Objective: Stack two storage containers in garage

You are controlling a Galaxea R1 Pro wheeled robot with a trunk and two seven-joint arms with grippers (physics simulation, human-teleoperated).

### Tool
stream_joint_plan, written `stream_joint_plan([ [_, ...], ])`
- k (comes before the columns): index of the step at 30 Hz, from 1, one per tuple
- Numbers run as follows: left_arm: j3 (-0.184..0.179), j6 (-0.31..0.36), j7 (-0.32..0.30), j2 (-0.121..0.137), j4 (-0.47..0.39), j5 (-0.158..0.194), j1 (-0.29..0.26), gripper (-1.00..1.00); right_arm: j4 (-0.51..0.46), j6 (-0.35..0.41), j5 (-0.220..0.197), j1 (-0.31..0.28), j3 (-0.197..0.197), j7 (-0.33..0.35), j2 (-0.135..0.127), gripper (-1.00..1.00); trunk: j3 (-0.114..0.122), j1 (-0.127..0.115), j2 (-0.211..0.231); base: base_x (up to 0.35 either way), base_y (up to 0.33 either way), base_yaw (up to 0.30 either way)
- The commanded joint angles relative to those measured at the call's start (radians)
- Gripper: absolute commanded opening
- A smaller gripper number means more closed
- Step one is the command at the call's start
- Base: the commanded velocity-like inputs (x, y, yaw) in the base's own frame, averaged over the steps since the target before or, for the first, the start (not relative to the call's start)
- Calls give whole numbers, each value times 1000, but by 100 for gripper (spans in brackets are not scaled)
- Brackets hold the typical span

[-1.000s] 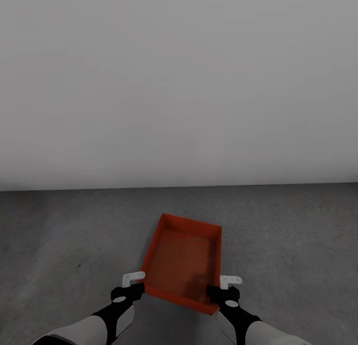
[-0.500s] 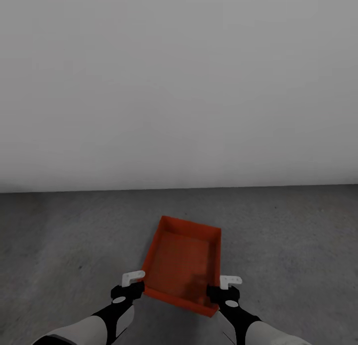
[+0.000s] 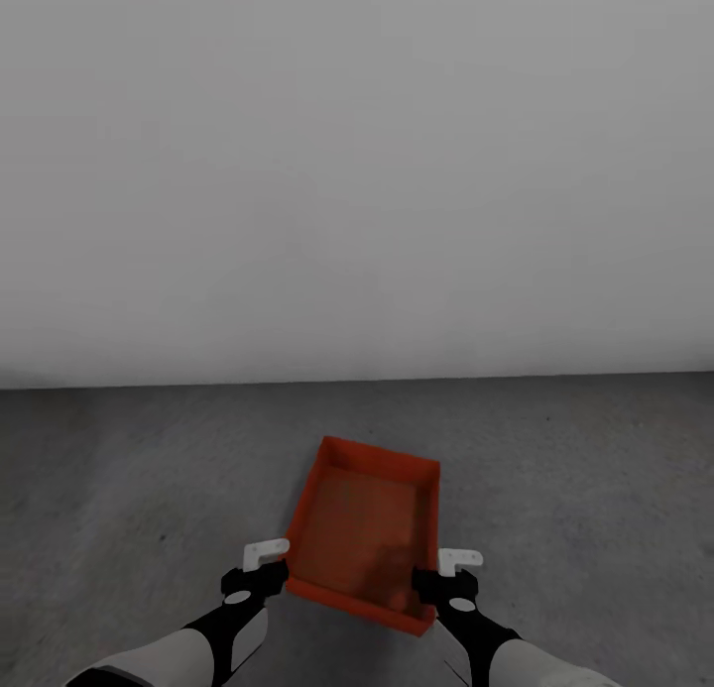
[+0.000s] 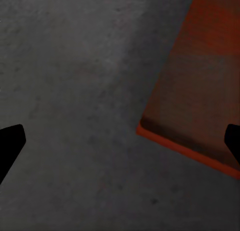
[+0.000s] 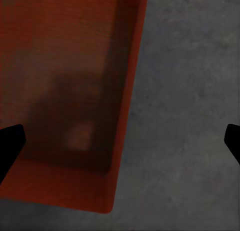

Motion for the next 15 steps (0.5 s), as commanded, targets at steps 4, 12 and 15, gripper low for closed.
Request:
stream_joint_plan([
  [4, -9, -3, 4, 0, 1, 9, -1, 100, 1, -5, -10, -1, 8, -3, 0, 100, 12, -16, 28, 0, 0, 0],
  [12, -9, -3, 4, 0, 1, 8, -1, 100, 1, -5, -10, 0, 8, -2, 0, 100, 37, -46, 84, 0, 0, 0],
  [15, -9, -3, 4, 0, 1, 8, -1, 100, 1, -5, -10, 0, 8, -2, 0, 100, 46, -58, 105, 0, 0, 0],
])
